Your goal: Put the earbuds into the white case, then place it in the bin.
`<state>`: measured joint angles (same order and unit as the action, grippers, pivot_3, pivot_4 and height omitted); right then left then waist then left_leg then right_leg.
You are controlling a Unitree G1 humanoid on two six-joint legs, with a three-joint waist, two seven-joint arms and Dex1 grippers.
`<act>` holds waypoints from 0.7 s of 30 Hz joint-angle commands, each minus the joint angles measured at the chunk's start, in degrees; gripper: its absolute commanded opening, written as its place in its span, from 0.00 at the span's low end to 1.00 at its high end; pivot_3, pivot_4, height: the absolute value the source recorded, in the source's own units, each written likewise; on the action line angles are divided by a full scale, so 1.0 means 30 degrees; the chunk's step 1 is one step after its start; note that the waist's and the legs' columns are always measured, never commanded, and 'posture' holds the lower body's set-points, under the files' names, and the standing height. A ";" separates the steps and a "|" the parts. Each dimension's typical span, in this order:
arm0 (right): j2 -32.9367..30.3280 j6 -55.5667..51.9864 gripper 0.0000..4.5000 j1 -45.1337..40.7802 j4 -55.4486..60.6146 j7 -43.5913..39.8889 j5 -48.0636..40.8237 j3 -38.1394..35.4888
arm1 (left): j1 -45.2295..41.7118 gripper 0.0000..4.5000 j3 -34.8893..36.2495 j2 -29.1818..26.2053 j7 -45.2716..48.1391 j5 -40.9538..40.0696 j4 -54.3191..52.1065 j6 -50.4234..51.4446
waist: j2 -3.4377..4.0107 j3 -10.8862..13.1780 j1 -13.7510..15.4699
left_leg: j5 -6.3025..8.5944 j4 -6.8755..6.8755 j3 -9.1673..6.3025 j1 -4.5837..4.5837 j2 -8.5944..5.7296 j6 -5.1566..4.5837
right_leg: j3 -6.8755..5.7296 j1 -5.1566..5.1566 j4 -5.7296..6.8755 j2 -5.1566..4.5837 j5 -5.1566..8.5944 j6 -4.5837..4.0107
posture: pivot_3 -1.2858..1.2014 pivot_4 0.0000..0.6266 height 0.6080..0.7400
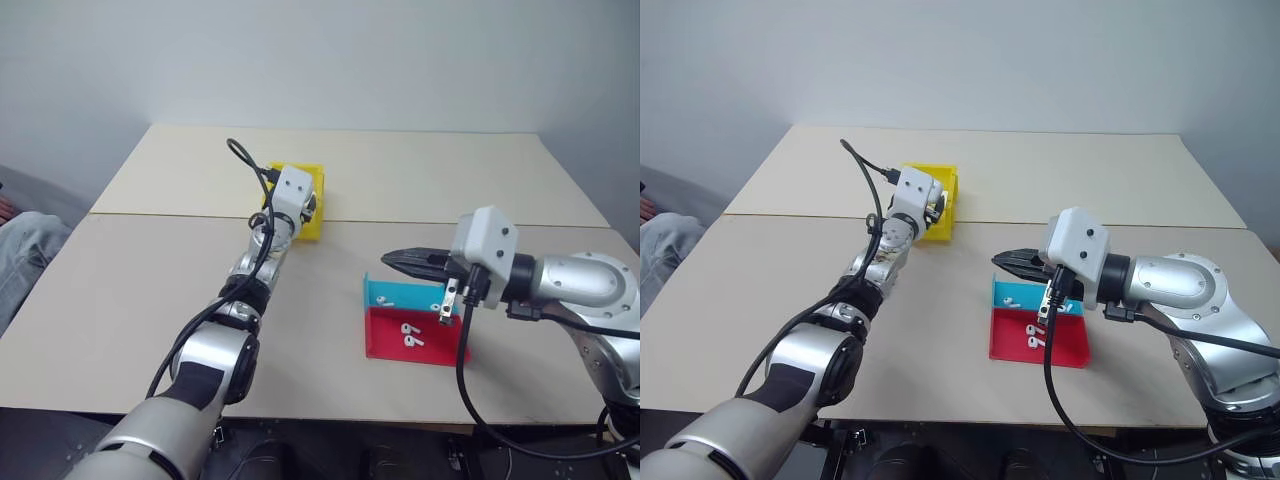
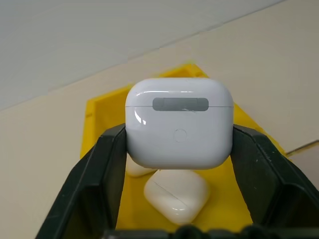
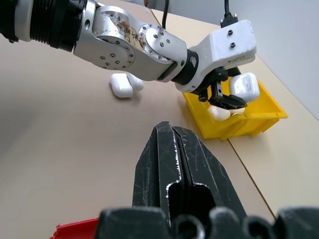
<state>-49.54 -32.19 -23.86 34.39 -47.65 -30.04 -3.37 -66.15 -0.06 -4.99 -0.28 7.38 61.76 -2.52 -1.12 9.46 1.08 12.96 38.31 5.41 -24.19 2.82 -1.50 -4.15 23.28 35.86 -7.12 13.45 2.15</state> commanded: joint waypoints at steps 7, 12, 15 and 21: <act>-0.0296 -0.0055 0.00 0.0099 0.0640 0.0195 0.0253 -0.0356 | 0.0106 0.99 0.0627 0.0094 0.2991 -0.2105 -0.2863 -0.0279 | 0.0001 -0.0001 -0.0165 | -0.0003 -0.0001 0.0004 0.0010 -0.0001 0.0005 | 0.0002 0.0000 0.0014 -0.0003 -0.0001 -0.0001 | 0.52 0.24 1.00; -0.1647 0.0864 0.00 0.1333 0.0132 -0.1322 0.0546 -0.1593 | 0.5521 0.99 0.0523 -0.2317 1.4450 -0.8825 -1.3609 0.3331 | 0.0014 -0.0004 -0.0368 | -0.0104 -0.0005 0.0013 0.0012 0.0015 0.0175 | 0.0020 0.0008 0.0027 -0.0002 0.0000 -0.0005 | 0.52 0.24 1.00; -0.2860 0.1947 0.00 0.2543 -0.0697 -0.2767 0.1034 -0.2709 | 0.8107 0.99 -0.0077 -0.4810 1.7406 -1.0216 -1.8141 0.5487 | 0.0016 -0.0003 -0.0436 | -0.0117 -0.0002 0.0019 0.0018 0.0020 0.0197 | 0.0040 0.0014 0.0044 0.0001 0.0000 -0.0006 | 0.52 0.24 1.00; -0.4970 0.6460 0.00 0.5655 -0.3733 -0.6680 0.2657 -0.5870 | 1.1773 0.99 0.0669 -0.9687 2.1609 -1.2962 -2.3496 0.8209 | 0.0026 -0.0010 -0.0121 | -0.0020 0.0002 0.0010 0.0132 0.0020 0.0037 | 0.0040 -0.0081 0.0051 0.0000 0.0007 -0.0005 | 0.52 0.24 1.00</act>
<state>-63.14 -17.73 -7.79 24.66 -64.37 -23.07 -16.55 -31.73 0.43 -31.59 60.43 -28.29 -3.50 20.52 -1.04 9.43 0.71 12.90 38.31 5.43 -23.78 2.88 -1.39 -4.02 23.02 36.02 -7.11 13.48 2.13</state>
